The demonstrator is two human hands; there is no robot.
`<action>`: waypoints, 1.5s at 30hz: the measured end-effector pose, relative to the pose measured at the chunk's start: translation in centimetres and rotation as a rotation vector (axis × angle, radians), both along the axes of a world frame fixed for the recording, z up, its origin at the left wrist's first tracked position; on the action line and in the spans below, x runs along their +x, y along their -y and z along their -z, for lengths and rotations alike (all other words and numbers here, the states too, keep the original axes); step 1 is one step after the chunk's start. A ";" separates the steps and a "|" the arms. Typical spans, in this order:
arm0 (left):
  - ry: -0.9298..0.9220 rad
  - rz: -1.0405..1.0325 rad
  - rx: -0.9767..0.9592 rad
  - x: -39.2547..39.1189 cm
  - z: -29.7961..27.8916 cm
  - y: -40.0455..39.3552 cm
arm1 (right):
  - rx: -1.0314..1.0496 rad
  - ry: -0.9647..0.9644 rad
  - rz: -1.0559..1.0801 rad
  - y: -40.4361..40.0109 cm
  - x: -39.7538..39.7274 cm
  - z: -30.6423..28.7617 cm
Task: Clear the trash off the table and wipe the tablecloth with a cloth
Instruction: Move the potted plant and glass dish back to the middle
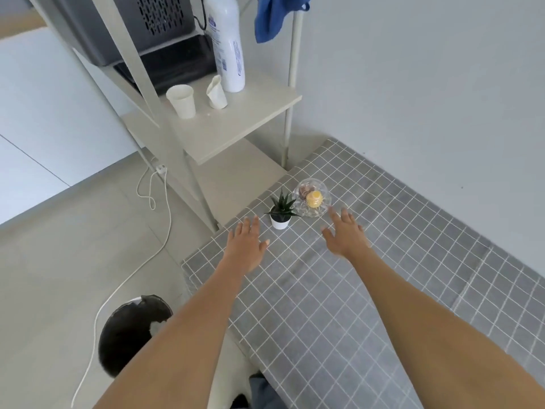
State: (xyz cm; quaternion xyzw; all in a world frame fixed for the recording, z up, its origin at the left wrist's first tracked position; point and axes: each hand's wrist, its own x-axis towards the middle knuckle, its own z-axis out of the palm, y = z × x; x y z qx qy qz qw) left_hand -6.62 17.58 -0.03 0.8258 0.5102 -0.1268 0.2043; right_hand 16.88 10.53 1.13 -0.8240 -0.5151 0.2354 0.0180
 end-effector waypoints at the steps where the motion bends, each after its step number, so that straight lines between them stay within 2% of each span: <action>1: 0.005 -0.001 0.001 0.2 0.3 -0.4 | 0.031 -0.010 0.007 -0.7 0.3 0.2; 5: 0.068 0.011 0.049 0.9 1.3 -1.8 | 0.146 -0.050 0.036 -3.4 0.9 1.3; 11: 0.283 0.018 0.173 2.8 3.7 -3.0 | 0.306 -0.145 0.030 -5.7 1.1 3.4; 15: 0.360 -0.026 0.190 3.5 6.2 -3.3 | 0.388 -0.196 0.043 -6.5 1.1 5.2; 27: 0.678 -0.156 0.248 5.7 7.8 -3.0 | 0.591 -0.187 0.063 -8.0 0.9 7.9; 38: 0.654 -0.177 0.337 5.1 5.8 -2.0 | 0.675 -0.149 0.064 -4.9 1.4 7.7; 45: 0.567 -0.045 0.349 5.3 3.9 -0.8 | 0.720 -0.061 0.237 2.3 2.0 7.5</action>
